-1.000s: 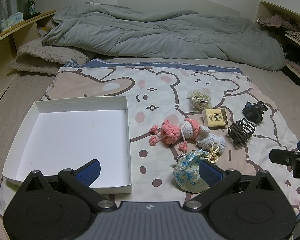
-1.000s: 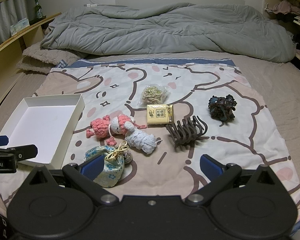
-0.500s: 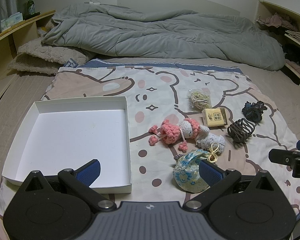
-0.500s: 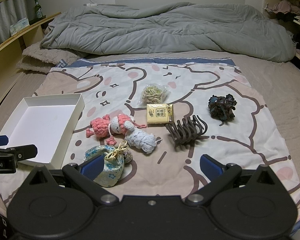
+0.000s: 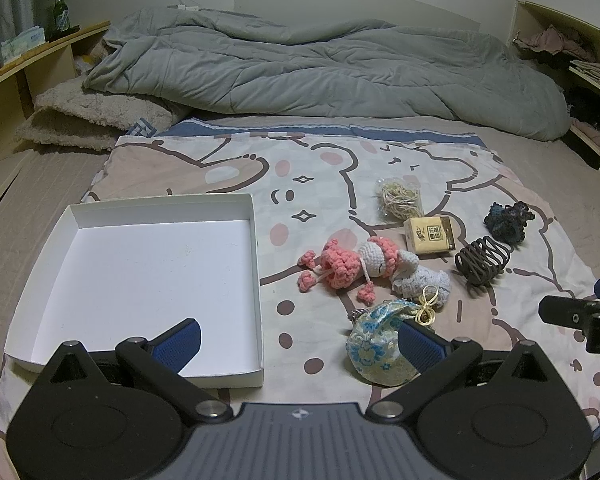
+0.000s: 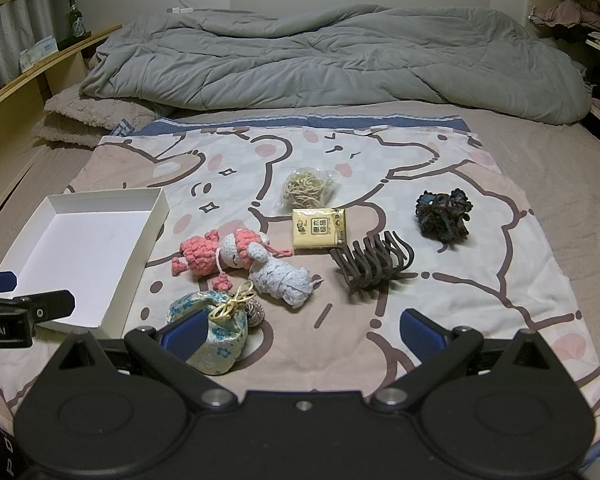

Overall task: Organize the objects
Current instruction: 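Grasp the brocade pouch with the left tool while the right tool grasps the brown claw clip, then carry the pouch and claw clip into the white box and lower them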

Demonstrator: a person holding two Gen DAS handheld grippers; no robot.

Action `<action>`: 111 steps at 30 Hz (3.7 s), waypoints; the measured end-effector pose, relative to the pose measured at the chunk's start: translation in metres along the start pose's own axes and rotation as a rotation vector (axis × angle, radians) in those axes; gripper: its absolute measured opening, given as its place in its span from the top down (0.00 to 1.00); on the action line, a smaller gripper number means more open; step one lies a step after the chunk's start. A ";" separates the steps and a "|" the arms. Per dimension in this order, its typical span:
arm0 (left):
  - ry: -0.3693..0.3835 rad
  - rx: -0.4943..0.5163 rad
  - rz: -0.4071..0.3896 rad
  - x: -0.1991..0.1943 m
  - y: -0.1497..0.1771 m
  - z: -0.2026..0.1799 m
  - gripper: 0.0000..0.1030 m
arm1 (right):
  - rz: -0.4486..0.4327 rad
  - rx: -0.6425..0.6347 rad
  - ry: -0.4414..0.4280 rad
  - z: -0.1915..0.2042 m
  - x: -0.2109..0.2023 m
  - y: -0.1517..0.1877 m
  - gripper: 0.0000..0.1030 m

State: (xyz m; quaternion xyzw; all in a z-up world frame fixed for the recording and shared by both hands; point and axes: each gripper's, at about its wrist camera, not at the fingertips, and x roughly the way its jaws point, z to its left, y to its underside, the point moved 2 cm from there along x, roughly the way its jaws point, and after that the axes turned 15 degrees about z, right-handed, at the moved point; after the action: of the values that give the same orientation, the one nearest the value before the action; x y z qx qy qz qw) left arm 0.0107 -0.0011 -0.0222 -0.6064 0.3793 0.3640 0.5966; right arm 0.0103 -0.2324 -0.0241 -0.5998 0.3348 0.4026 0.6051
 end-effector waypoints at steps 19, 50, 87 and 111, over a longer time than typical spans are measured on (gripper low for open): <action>-0.029 0.288 0.000 0.028 -0.005 -0.045 0.00 | -0.006 0.112 -0.003 -0.032 0.016 -0.037 0.00; 0.139 0.729 0.166 0.132 -0.010 -0.107 0.00 | 0.120 -0.140 0.097 -0.056 0.144 -0.098 0.00; 0.149 0.431 0.186 0.120 -0.051 -0.061 0.32 | 0.144 -0.094 0.210 -0.069 0.139 -0.104 0.15; 0.166 0.025 0.091 0.056 -0.067 0.067 0.32 | 0.020 0.071 0.060 0.004 0.078 -0.100 0.15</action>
State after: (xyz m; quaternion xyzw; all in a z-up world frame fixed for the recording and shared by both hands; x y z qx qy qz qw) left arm 0.0965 0.0645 -0.0438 -0.6093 0.4590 0.3345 0.5533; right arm 0.1342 -0.2178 -0.0480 -0.5864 0.3729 0.3783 0.6115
